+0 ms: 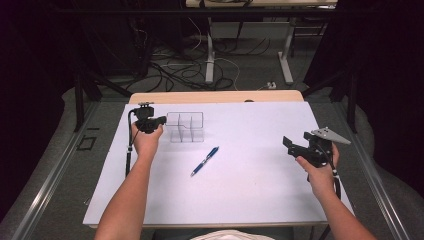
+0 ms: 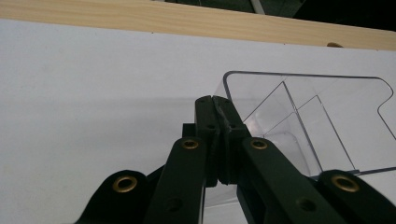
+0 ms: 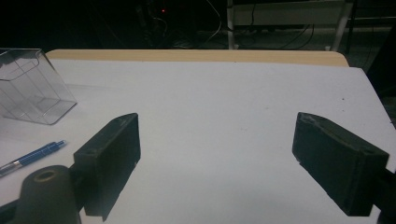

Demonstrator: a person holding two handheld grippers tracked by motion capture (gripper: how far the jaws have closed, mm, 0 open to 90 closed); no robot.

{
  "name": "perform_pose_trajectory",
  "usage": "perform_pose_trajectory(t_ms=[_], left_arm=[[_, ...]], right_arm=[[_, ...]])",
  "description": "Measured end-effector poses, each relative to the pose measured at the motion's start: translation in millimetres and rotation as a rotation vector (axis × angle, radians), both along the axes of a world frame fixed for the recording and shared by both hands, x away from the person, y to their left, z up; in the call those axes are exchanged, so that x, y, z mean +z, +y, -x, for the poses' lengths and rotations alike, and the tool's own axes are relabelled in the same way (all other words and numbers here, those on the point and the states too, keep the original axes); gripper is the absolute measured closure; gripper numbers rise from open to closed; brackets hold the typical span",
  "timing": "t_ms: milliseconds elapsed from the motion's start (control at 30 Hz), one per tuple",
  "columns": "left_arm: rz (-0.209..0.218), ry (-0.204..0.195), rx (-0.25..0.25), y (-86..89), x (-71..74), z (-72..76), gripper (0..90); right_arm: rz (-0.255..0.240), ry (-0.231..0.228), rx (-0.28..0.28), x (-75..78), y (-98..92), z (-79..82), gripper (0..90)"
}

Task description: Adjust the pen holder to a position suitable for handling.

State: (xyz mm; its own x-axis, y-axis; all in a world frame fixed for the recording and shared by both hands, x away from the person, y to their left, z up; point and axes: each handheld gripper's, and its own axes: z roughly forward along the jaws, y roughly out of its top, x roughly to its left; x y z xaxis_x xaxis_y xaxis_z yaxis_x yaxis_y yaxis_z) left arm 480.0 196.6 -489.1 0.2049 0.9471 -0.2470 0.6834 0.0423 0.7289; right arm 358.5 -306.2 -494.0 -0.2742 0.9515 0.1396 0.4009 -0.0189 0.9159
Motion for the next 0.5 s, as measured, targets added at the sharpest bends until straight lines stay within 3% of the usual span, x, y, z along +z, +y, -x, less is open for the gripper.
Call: perform_pose_trajectory(t_ms=[500], left_arm=[[0.011,-0.003,-0.074,-32.1,-1.2,1.7,90.0]], right_arm=[[-0.006,0.008,0.006,-0.6,1.7,-0.1,15.1]])
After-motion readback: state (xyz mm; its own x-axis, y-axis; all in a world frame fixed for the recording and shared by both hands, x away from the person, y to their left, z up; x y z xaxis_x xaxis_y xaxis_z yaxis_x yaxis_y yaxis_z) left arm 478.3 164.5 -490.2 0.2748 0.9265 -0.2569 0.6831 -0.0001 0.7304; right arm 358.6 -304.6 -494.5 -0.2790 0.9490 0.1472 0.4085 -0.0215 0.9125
